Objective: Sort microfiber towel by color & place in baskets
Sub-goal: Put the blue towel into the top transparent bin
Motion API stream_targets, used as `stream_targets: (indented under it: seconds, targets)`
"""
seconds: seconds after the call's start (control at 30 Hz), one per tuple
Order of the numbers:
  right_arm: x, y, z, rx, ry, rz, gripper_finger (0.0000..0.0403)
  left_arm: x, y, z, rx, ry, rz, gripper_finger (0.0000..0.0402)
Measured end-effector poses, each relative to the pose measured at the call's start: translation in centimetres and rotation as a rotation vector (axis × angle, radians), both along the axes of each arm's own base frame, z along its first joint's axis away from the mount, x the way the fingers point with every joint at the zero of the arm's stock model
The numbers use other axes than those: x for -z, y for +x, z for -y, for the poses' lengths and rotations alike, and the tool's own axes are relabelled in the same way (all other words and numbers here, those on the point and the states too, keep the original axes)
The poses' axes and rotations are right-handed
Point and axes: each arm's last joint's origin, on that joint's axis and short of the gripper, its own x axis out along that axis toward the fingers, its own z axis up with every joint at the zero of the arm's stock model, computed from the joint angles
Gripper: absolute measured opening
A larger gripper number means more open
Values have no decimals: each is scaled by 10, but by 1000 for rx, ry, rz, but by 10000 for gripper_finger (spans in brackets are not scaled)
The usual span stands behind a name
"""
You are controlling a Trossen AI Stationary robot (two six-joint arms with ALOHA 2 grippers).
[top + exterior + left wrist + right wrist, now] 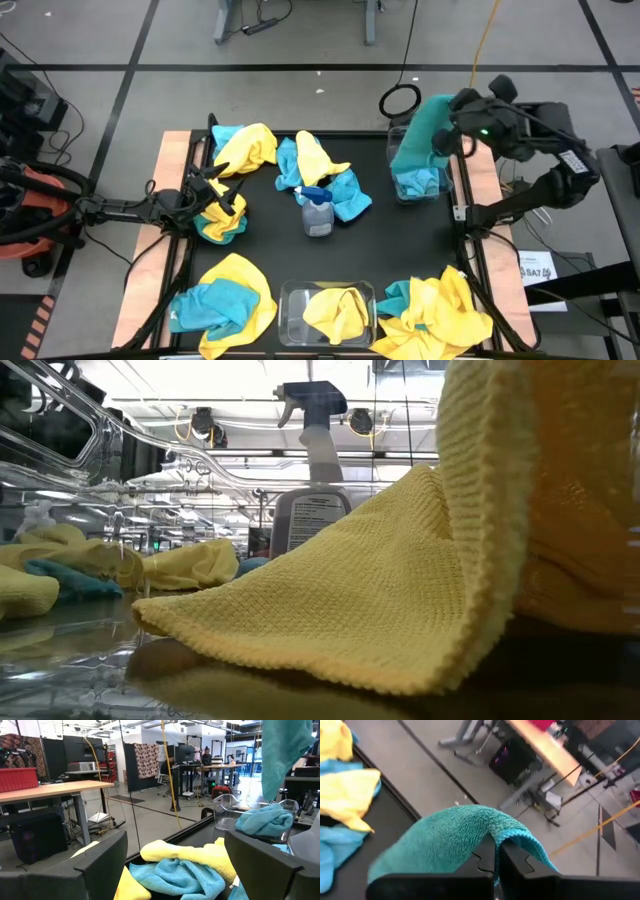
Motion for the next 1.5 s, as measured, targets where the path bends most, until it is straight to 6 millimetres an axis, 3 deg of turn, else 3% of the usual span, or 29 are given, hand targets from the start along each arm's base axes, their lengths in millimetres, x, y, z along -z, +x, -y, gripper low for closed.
stream_targets:
  seconds: [0.47,0.6,1.07,1.5]
  targets:
    - [20,24,56,148,156,-125,0,1,0,0,0,1,-8,338]
    - [35,29,72,151,258,-133,0,1,0,0,0,1,-8,338]
    - [135,37,120,194,567,-261,0,0,0,0,0,1,-8,338]
    - [224,36,136,152,722,-214,0,0,0,0,0,1,-8,338]
